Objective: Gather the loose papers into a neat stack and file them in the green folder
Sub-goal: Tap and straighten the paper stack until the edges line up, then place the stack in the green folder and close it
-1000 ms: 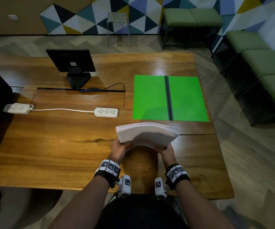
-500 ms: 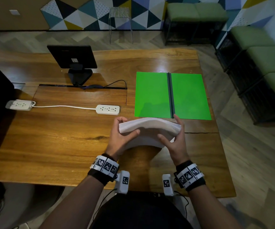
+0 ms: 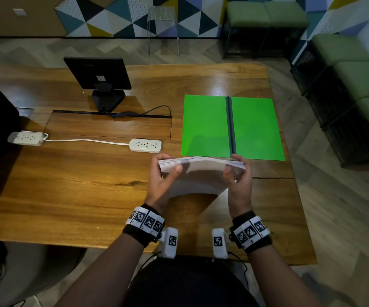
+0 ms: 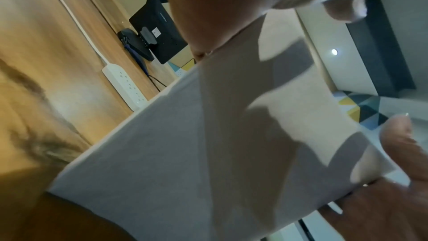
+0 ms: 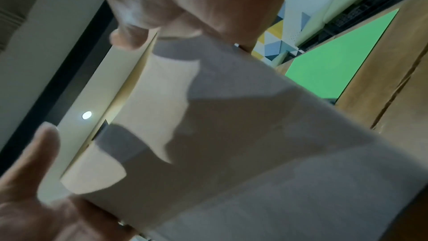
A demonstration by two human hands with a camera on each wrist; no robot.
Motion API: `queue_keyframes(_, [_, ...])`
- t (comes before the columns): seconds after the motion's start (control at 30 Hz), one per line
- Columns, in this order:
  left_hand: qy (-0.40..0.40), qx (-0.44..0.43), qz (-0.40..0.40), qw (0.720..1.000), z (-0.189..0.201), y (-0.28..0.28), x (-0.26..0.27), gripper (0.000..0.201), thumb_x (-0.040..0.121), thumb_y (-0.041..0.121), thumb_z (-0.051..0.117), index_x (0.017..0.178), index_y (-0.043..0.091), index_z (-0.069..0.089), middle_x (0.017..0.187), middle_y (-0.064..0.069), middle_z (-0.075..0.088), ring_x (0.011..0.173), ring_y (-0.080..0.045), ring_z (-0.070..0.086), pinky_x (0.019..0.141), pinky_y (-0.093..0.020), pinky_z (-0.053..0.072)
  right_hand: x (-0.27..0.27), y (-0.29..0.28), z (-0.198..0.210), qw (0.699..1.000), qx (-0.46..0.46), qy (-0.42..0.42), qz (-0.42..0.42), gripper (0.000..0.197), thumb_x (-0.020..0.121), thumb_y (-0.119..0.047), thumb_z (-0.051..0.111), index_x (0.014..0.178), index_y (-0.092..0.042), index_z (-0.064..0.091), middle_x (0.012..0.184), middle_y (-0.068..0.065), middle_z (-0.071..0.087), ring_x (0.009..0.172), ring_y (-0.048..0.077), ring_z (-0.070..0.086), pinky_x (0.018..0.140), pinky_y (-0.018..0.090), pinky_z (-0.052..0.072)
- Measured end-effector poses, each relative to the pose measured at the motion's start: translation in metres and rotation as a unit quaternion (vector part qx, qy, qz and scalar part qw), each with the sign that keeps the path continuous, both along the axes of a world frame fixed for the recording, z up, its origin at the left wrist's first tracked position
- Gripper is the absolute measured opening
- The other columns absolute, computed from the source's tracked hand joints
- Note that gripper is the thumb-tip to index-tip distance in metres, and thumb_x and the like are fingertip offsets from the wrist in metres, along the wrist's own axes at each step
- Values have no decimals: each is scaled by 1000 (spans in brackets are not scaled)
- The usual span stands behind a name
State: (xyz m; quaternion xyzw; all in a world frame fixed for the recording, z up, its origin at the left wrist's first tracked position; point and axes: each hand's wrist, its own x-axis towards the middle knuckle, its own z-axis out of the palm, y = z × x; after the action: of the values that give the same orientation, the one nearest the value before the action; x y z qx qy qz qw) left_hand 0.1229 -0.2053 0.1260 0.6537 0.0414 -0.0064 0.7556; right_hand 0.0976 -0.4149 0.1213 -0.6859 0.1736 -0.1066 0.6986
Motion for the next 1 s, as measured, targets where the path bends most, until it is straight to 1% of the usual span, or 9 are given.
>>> queue_keyframes(0.07, [13, 30, -27, 999, -10, 3, -2, 53, 71, 40, 87, 112, 41, 53, 114, -4, 62, 102, -11, 64, 83, -30, 59, -2, -7, -12, 999, -43, 7, 20, 73, 77, -46, 84, 138, -25, 51, 136, 12, 57, 125, 28, 57, 102, 41, 53])
queue_keyframes(0.13, [34, 66, -29, 997, -23, 4, 0, 53, 78, 26, 86, 116, 43, 53, 115, 0, 64, 105, -13, 65, 90, -34, 60, -2, -14, -26, 997, -58, 33, 33, 68, 83, -21, 83, 140, -18, 48, 134, 11, 60, 126, 25, 58, 106, 45, 52])
queue_keyframes(0.23, [67, 107, -25, 992, -44, 6, 5, 57, 87, 11, 80, 137, 20, 55, 126, -2, 68, 119, -16, 64, 103, -39, 56, 3, -18, -43, 992, -97, 76, 34, 52, 90, -4, 73, 135, -15, 49, 126, 10, 64, 120, 26, 60, 104, 54, 52])
queue_keyframes(0.33, [117, 112, -40, 986, -61, 5, 7, 60, 93, 8, 73, 148, 14, 50, 137, -6, 65, 131, -23, 60, 109, -41, 52, 8, -14, -55, 989, -81, 120, 36, 46, 92, -1, 68, 135, -9, 53, 125, 11, 66, 119, 26, 61, 104, 54, 51])
queue_keyframes(0.47, [132, 131, -50, 981, -67, 4, 6, 51, 99, 14, 67, 148, 15, 53, 137, -7, 67, 131, -22, 60, 113, -47, 49, 11, -7, -60, 987, -75, 135, 44, 36, 96, 1, 62, 131, -3, 60, 120, 12, 68, 115, 27, 62, 103, 54, 52])
queue_keyframes(0.67, [121, 74, -57, 988, -44, 11, 3, 37, 99, 7, 67, 134, 13, 59, 119, -2, 76, 110, -17, 74, 86, -33, 63, 15, -23, -46, 994, -48, 90, 46, 35, 95, 7, 62, 126, -10, 60, 105, -5, 72, 97, 11, 68, 87, 31, 56])
queue_keyframes(0.77, [155, 40, -95, 983, -46, 14, -5, 35, 97, 9, 69, 130, 17, 61, 119, -2, 78, 108, -19, 76, 83, -36, 64, 12, -35, -44, 993, -12, 100, 59, 39, 92, 10, 64, 123, -13, 64, 101, -3, 78, 92, 14, 73, 82, 34, 59])
queue_keyframes(0.87, [194, 27, -108, 975, -62, 10, -12, 35, 96, 15, 71, 130, 18, 62, 124, -8, 77, 114, -30, 74, 90, -50, 63, 5, -42, -38, 988, 21, 130, 85, 38, 93, 5, 63, 125, -15, 64, 110, 4, 78, 97, 19, 76, 80, 34, 61])
queue_keyframes(1.0, [219, -13, -65, 973, -78, -5, -10, 35, 96, 2, 68, 130, 10, 63, 121, -12, 78, 109, -35, 76, 91, -55, 62, -13, -57, -48, 978, 48, 161, 126, 41, 92, -4, 70, 131, -14, 64, 121, 6, 76, 113, 28, 73, 96, 48, 58])
